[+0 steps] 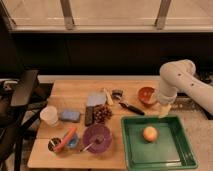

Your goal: Place towel in paper cup

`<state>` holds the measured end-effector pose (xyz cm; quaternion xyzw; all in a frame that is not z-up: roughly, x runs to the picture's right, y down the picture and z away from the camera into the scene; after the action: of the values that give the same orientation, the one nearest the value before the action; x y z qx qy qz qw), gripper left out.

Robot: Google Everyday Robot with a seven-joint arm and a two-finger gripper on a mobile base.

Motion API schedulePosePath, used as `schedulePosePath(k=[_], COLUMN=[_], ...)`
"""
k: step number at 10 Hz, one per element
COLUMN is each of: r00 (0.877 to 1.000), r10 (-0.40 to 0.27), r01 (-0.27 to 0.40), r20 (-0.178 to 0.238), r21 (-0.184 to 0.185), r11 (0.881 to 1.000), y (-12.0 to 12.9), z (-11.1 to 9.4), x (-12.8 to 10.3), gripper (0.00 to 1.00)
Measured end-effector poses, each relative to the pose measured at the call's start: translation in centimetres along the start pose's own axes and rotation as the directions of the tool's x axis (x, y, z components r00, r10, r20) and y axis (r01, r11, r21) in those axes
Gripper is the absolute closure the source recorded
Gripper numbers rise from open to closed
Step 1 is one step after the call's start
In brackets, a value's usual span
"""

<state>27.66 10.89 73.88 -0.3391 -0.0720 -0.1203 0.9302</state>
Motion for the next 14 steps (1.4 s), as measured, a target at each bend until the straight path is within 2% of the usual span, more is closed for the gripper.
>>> schedulePosePath(k=[7, 9, 11, 12, 14], r00=[1.0, 0.999, 0.992, 0.987, 0.975], r10=[0.001, -0.026, -0.063, -0.085, -0.137], r01=[-0.001, 0.025, 0.057, 0.078, 0.122], r20=[0.003, 0.043, 0.111, 0.136, 0.175], r21=[0.003, 0.027, 0.049, 0.055, 0.09], r11=[1.0, 0.999, 0.997, 0.995, 0.988], y=[-0.1, -1.5, -4.3, -5.3, -7.8], z=[-0.1, -0.3, -0.2, -0.1, 0.0], x=[0.1, -0.4, -3.0, -4.8, -9.1], gripper=[0.39, 0.39, 0.39, 0.39, 0.39])
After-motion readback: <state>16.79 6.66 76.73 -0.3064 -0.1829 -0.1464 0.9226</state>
